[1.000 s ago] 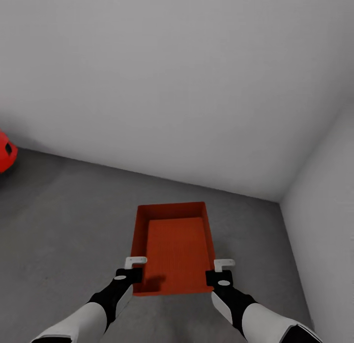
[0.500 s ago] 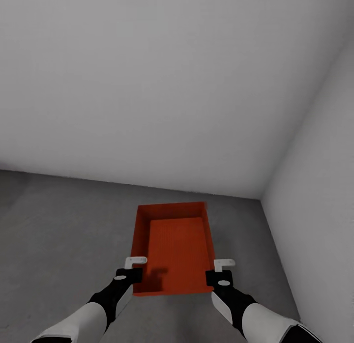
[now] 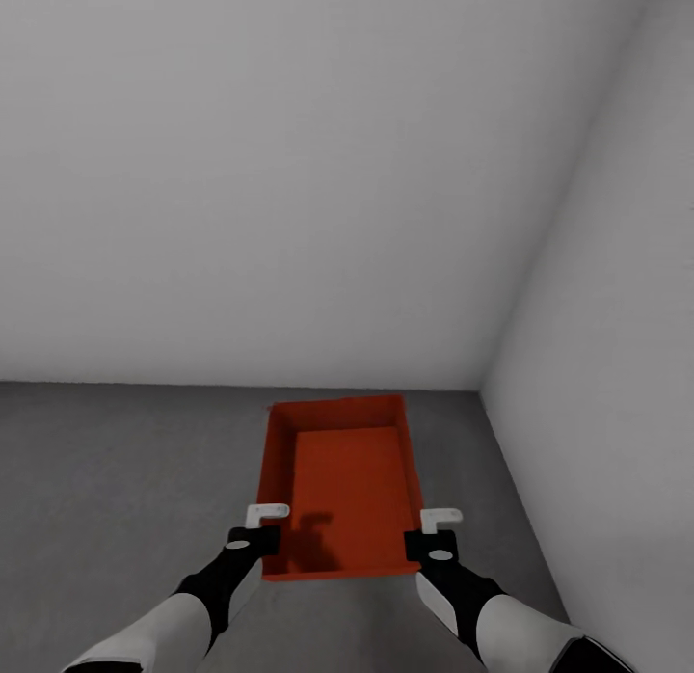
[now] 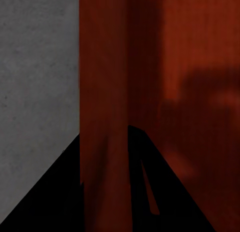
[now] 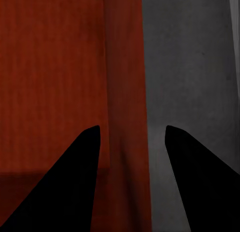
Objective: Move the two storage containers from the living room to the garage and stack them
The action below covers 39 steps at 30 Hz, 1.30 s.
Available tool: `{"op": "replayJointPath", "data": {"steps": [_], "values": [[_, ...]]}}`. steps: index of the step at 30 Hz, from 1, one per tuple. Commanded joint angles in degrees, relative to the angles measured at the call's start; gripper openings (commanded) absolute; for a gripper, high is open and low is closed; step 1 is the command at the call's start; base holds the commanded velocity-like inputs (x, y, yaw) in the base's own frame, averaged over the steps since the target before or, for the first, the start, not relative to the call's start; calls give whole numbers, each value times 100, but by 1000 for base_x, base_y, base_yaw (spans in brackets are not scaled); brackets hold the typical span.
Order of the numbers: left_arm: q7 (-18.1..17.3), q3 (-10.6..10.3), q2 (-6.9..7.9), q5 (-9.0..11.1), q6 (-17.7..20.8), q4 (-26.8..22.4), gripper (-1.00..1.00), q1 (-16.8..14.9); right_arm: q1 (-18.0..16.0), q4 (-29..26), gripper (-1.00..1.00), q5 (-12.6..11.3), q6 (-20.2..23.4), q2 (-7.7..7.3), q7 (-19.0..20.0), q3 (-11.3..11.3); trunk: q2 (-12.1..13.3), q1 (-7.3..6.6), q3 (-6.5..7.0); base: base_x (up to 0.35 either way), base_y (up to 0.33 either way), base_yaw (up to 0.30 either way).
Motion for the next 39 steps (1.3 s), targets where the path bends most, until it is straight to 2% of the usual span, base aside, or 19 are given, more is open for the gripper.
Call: {"op": "replayJointPath", "data": {"steps": [1,11,24,39], "values": [[-86,148,477,198,26,-43,-100,-6,-3,2,-100,-159,-9,-252,249,-165,-11,6,-10,322,0,-75],[-86,147,477,198,36,-43,-100,-6,-3,2,-100,-159,-9,-259,251,-165,-11,6,-10,294,0,-12],[-86,147,477,198,28,-50,-100,-6,-3,2,-100,-159,-9,-261,245,-165,-11,6,-10,36,10,0],[-86,147,477,198,44,-52,-100,-6,-3,2,-100,-159,-9,-261,249,-165,-11,6,-10,163,247,0]]}}
